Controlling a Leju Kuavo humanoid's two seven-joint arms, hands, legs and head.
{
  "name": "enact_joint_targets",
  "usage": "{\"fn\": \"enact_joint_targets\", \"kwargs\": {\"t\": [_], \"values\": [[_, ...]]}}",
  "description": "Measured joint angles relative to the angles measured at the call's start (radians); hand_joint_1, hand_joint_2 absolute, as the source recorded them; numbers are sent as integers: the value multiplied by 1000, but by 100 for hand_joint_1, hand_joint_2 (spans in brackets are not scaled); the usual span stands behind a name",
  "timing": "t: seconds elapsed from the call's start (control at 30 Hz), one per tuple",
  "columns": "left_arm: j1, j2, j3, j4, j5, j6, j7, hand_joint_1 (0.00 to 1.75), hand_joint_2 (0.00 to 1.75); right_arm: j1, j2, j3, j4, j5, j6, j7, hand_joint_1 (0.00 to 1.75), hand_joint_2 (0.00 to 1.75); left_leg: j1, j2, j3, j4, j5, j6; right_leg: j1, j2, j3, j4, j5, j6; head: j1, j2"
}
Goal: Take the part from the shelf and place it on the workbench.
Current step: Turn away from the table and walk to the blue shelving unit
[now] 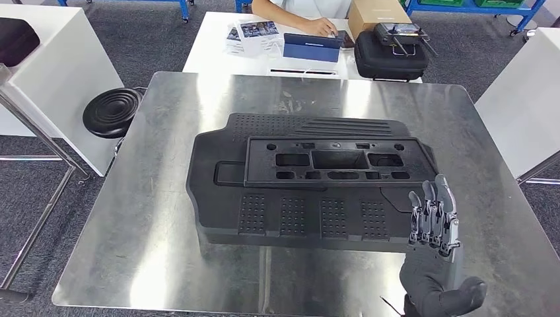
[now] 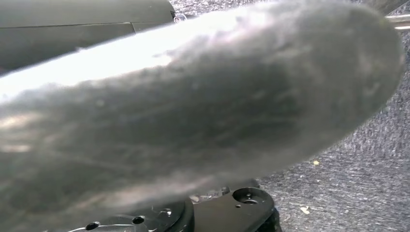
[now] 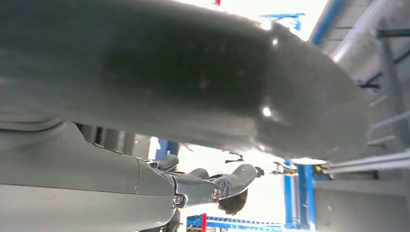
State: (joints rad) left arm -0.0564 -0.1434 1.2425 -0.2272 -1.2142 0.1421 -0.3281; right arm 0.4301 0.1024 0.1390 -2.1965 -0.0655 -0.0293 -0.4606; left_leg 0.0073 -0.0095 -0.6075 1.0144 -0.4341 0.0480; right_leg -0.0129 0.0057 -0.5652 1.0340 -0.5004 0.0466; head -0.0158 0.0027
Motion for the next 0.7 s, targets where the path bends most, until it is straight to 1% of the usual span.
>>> {"fn": "enact_joint_targets", "kwargs": {"t": [0.03,0.07,0.1,0.13,0.17,0.2,0.23,0.27,0.3,0.33,0.37,0.4,0.43,0.47,0.5,0.53,0.57,0.6,0.63,0.67,0.7], "values": [[0,0,0,0,0,-1,0,0,0,0,0,0,0,4,2,2,0,0,0,0,-1,0,1,1,-1,0,-15,34,-19,-2,1,0],[0,0,0,0,-1,-3,0,0,0,-1,-3,0,2,14,5,7,0,0,1,1,-3,0,1,2,-3,0,-45,101,-49,-3,2,0],[0,0,0,0,-3,-5,-1,0,0,-1,-11,0,7,33,11,20,0,0,3,3,-6,0,4,0,-8,0,-58,139,-62,5,2,0],[0,0,1,0,-7,-6,-1,0,0,-2,-28,0,15,56,21,40,0,0,5,3,-10,1,7,-7,-14,-2,-35,116,-60,18,3,0],[0,0,1,-1,-11,-8,-1,0,0,-4,-47,1,24,78,32,61,0,0,7,4,-14,1,12,-16,-17,-2,-4,78,-41,29,4,0],[-1,0,1,-1,-17,-9,-1,0,0,-7,-70,3,35,96,46,85,0,0,8,3,-16,2,17,-28,-19,-1,38,3,-13,35,5,0],[-1,0,1,-2,-22,-10,-1,0,0,-9,-92,5,46,105,59,103,0,0,8,2,-16,2,22,-39,-18,0,66,-50,4,29,4,0],[-1,0,0,-2,-26,-12,-1,0,0,-12,-109,9,57,111,69,116,0,0,9,1,-16,1,25,-47,-15,2,59,-47,10,16,3,0],[0,1,0,-2,-30,-14,-1,0,0,-15,-126,14,68,115,77,127,0,0,11,1,-17,3,23,-54,-17,2,54,-50,11,4,2,0],[0,2,0,-2,-32,-16,-1,0,0,-17,-138,20,78,118,82,133,0,0,13,2,-22,18,5,-58,-18,0,51,-52,16,-7,0,0],[0,3,0,-2,-33,-16,-1,0,0,-20,-148,25,87,120,86,136,0,0,14,3,-36,56,-30,-61,-19,-2,48,-53,22,-16,-1,0],[0,3,0,-2,-34,-17,-1,0,0,-23,-155,30,94,121,88,139,0,0,15,4,-54,111,-76,-62,-19,-4,45,-52,27,-24,-2,0],[0,4,0,-2,-36,-17,-1,0,0,-25,-162,34,101,123,90,142,0,0,15,5,-75,178,-123,-63,-16,-5,41,-52,31,-29,-3,0],[0,4,0,-2,-38,-17,-1,0,0,-27,-168,39,108,125,92,145,0,0,15,5,-93,239,-157,-64,-13,-6,37,-51,35,-32,-3,0],[0,4,0,-2,-40,-18,-1,0,0,-30,-175,45,115,128,94,149,0,0,15,5,-96,273,-170,-64,-10,-7,32,-50,39,-33,-3,0],[0,5,0,-2,-41,-19,-1,0,0,-34,-183,52,123,132,97,154,0,0,15,5,-84,277,-165,-63,-8,-7,28,-48,42,-33,-3,0],[0,5,0,-2,-43,-21,-1,0,0,-39,-191,61,129,137,99,159,0,0,14,5,-52,241,-144,-60,-7,-7,25,-46,45,-32,-3,0],[0,6,0,-2,-44,-22,-1,0,0,-45,-199,70,136,144,101,165,0,0,14,5,-6,178,-116,-56,-6,-7,23,-44,46,-31,-3,0],[-1,6,0,-2,-46,-23,-1,0,0,-53,-206,80,143,152,101,171,0,0,13,5,41,109,-96,-53,-4,-7,21,-42,47,-30,-3,0],[-2,7,0,-2,-48,-24,-1,0,0,-61,-213,90,149,159,101,177,0,0,12,4,75,53,-82,-49,-2,-7,19,-40,49,-27,-2,0],[-2,8,0,-2,-49,-24,-1,0,0,-68,-219,100,155,165,101,181,0,0,9,3,93,20,-78,-46,0,-7,17,-38,52,-23,-2,0]]}}
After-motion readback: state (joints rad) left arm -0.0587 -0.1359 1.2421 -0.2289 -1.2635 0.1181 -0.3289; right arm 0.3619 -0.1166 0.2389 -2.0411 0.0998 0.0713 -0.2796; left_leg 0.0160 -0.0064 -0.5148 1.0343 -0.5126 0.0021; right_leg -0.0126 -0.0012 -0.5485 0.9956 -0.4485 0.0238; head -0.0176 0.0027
